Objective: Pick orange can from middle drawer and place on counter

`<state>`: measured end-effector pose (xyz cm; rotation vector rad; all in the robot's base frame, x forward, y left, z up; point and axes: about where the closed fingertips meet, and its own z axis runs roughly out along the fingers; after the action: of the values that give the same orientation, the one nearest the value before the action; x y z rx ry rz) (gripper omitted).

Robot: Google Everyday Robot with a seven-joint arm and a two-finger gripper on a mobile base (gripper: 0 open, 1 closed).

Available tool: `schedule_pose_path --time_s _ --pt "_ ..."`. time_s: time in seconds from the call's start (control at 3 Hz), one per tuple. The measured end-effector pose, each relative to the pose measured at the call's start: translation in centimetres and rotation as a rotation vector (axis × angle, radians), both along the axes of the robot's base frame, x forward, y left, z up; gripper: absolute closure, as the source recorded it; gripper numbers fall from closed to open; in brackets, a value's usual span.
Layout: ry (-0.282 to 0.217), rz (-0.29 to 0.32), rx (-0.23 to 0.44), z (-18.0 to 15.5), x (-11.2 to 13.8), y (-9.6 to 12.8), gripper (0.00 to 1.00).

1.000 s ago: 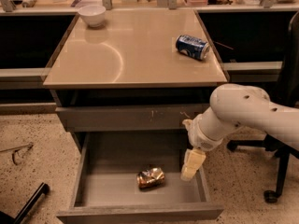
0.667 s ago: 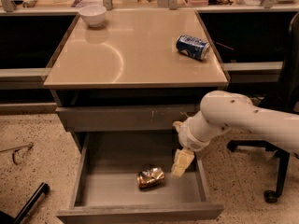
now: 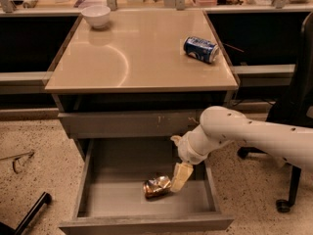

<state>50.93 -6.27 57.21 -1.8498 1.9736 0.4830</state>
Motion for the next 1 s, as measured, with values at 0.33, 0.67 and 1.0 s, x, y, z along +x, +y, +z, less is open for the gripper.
schedule_pose_path --time_s 0.33,0.67,1.0 --pt "-0.018 0.026 0.007 -4.9 0.5 0.8 0.0" --pt "-0.086 -0.018 0.062 -10.7 2.6 0.5 0.0" --pt "-0.151 -0.068 0.148 -15.2 5.0 -0.2 0.0"
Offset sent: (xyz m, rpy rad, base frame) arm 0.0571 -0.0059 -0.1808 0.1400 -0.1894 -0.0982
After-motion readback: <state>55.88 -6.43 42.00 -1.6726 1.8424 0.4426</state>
